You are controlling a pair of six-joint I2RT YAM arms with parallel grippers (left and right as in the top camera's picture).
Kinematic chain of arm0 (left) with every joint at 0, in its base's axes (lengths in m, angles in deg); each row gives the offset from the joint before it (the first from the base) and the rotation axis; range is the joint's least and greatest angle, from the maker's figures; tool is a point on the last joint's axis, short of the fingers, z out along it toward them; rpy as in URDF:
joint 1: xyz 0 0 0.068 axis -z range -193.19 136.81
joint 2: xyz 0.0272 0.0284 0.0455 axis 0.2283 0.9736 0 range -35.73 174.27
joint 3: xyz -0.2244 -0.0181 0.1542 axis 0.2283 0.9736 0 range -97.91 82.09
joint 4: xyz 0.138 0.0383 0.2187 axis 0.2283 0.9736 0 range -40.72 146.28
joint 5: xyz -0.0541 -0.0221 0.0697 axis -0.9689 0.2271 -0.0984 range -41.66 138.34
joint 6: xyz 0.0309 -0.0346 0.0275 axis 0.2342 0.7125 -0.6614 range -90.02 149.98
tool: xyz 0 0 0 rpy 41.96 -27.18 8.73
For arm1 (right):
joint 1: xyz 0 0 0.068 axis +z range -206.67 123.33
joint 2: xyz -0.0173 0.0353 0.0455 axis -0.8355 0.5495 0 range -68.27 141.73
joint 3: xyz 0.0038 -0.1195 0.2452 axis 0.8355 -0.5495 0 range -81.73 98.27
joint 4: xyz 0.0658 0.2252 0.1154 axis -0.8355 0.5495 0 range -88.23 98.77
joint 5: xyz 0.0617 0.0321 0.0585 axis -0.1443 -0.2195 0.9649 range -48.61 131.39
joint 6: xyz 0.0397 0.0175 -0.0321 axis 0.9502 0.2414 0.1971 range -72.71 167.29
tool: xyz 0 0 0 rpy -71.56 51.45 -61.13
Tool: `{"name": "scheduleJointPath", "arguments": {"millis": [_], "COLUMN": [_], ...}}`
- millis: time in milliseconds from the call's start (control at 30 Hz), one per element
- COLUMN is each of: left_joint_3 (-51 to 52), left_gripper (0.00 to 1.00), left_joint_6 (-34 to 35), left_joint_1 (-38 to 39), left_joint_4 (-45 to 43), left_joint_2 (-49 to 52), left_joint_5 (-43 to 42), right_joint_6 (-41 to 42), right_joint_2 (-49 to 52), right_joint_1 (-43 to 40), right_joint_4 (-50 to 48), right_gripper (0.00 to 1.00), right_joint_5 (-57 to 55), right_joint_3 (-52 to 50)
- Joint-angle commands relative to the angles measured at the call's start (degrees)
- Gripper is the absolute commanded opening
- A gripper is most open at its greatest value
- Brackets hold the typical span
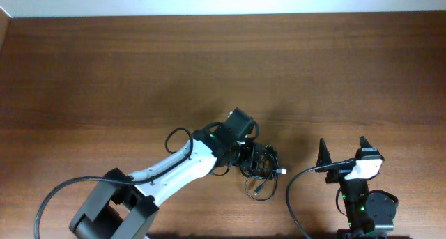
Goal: Untangle cables
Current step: 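Reach the left gripper forward over the black cable bundle, then grasp the cable bundle with the left gripper and lift it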
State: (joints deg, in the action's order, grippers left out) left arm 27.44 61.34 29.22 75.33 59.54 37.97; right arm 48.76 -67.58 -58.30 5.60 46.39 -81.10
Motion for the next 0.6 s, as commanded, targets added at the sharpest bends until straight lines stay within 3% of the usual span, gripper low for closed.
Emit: {"name": "scheduleJointPath", "arguments": {"millis": [0,100,267,300,400,567], "left_joint_3": [-0.7,-0.7,-0.6,-0.6,-0.6,-2.0], "left_gripper": [0.59,0.6,0.45,0.38,0.0,0.0], "left_joint_6": [0.4,0.5,0.6,0.6,0.6,0.6], "left_joint_1": [1.9,2.2,2.4,2.5,2.5,0.5], "left_joint_4": [-0.3,-1.2,-3.7,-4.5,-5.5,-5.8], "left_joint_2": [0.4,0.5,3.7,5.1,6.1,4.6], "left_joint_5": [-0.5,-0.3,0.3,-0.2,-1.9,-1.9], "right_joint_6": [0.2,0.2,0.2,0.2,0.2,0.2], "right_joint_2": [-0.3,-0.3,-0.3,-0.3,-0.3,-0.3], "right_joint_1": [-0.3,-0.3,-0.3,-0.3,-0.3,-0.3], "right_joint_4": [0.2,0.2,0.2,0.2,0.2,0.2], "right_gripper": [0.98,0.98,0.98,0.98,0.98,0.98], "right_joint_5": [0.3,0.3,0.3,0.3,0.3,0.3], "right_joint_3": [-0.3,-0.3,-0.3,-0.3,-0.3,-0.3]}}
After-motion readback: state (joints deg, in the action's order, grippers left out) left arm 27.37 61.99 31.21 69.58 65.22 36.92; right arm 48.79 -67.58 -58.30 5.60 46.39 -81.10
